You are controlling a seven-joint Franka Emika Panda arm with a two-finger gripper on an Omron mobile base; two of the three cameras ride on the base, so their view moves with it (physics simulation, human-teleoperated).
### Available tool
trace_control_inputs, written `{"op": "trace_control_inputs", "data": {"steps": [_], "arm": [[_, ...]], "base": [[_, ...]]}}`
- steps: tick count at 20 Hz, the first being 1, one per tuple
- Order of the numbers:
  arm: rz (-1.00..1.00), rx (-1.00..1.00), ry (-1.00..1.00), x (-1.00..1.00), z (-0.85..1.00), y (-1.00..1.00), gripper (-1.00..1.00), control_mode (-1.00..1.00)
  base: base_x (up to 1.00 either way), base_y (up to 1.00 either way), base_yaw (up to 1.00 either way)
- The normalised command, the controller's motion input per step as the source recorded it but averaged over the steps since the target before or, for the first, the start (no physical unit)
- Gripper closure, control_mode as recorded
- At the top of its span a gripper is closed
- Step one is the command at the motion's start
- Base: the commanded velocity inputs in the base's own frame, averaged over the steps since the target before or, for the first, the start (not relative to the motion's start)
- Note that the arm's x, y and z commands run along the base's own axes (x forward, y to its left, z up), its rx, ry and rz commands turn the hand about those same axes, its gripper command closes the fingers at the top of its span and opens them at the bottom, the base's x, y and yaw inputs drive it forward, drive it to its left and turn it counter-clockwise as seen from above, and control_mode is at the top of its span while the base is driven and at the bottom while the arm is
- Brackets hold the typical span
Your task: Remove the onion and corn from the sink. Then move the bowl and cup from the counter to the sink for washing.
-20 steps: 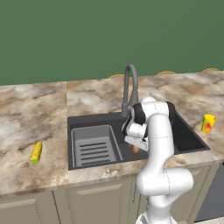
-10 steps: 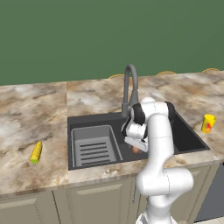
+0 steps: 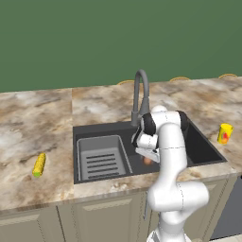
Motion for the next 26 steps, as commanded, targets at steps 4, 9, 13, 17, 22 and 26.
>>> {"op": "trace_control_inputs", "data": {"steps": [4, 9, 13, 17, 22, 26], "arm": [[0.00, -0.03, 0.00, -0.07, -0.26, 0.03, -1.00, -1.00], [0.00, -0.01, 0.00, -0.08, -0.28, 0.08, 1.00, -1.00], [0.00, 0.00, 0.00, -0.10, -0.24, 0.07, 1.00, -1.00], [0.00, 0.00, 0.00, -0.22, -0.08, 0.02, 1.00, -1.00], [0.00, 0.00, 0.00, -0.39, 0.04, 0.00, 1.00, -1.00], [0.00, 0.00, 0.00, -0.39, 0.11, 0.00, 1.00, -1.00]], "base": [[0.00, 0.00, 0.00], [0.00, 0.00, 0.00], [0.00, 0.00, 0.00], [0.00, 0.00, 0.00], [0.00, 0.00, 0.00], [0.00, 0.00, 0.00]]}}
